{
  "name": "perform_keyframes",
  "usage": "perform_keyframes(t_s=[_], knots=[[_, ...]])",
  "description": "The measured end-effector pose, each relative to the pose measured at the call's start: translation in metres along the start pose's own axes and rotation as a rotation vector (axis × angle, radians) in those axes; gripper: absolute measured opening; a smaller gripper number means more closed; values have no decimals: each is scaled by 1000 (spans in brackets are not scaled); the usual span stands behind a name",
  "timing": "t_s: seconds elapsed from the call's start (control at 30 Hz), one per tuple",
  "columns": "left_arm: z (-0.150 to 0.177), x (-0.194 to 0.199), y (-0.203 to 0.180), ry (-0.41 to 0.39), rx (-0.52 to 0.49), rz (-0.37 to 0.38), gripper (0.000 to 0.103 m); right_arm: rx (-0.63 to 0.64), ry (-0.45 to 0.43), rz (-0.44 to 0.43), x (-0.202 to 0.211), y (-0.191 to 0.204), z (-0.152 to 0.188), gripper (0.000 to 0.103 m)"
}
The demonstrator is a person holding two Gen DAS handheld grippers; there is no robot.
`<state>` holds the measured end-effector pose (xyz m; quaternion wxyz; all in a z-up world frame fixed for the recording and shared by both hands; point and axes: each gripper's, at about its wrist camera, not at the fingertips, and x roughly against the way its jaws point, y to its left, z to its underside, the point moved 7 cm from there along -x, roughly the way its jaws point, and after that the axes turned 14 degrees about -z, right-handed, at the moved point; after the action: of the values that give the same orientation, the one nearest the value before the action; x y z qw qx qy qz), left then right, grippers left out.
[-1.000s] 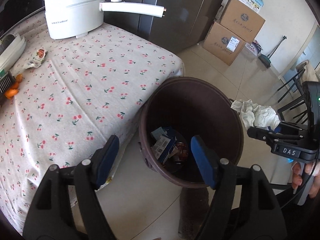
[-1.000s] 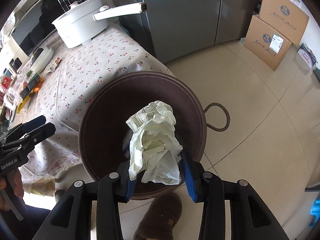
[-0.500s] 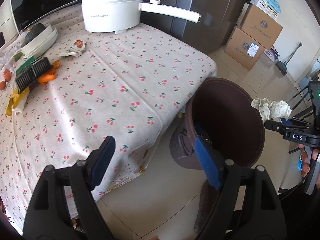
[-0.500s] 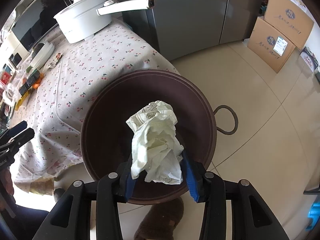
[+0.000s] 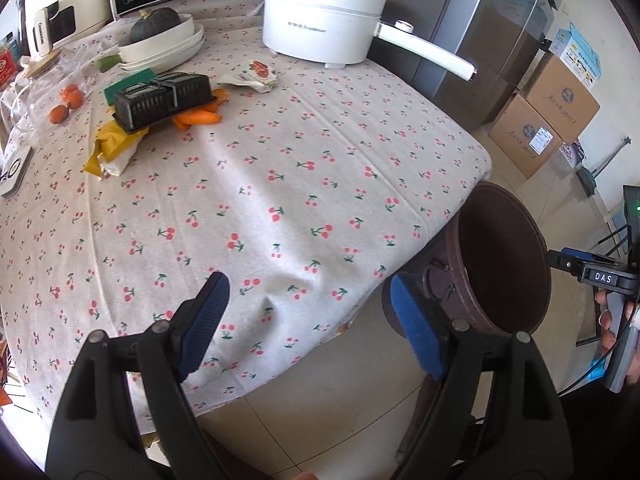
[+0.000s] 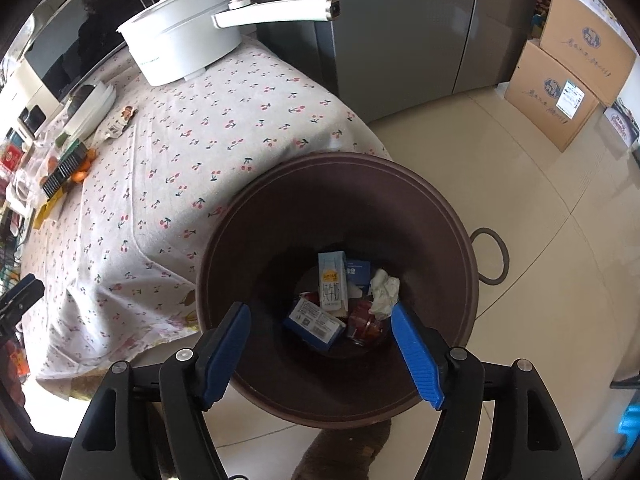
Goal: Collect trash
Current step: 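Move both tools back over the table toward the black tray and foil wrapper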
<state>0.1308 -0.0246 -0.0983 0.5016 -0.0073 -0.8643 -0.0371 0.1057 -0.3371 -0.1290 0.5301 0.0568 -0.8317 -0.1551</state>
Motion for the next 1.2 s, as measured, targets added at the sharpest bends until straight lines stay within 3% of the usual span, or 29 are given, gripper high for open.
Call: perform_keyframes(t_s=[0.23, 0.37, 0.63, 1.03, 1.2], knots=[[3, -2, 32, 16, 59, -34, 88, 40, 2, -20, -9, 32, -11, 77], [4, -4, 47, 19, 93, -68, 99, 70, 2, -26, -15, 53, -17, 84], [2, -3, 73, 12, 130, -114, 101, 147, 4, -23, -29, 102, -30, 95], [0, -11, 130, 64, 223, -178, 101, 229, 38, -78, -54, 178, -41, 95], [-14, -14, 163, 31, 274, -244, 101, 265, 51, -75, -68, 202, -46, 95]])
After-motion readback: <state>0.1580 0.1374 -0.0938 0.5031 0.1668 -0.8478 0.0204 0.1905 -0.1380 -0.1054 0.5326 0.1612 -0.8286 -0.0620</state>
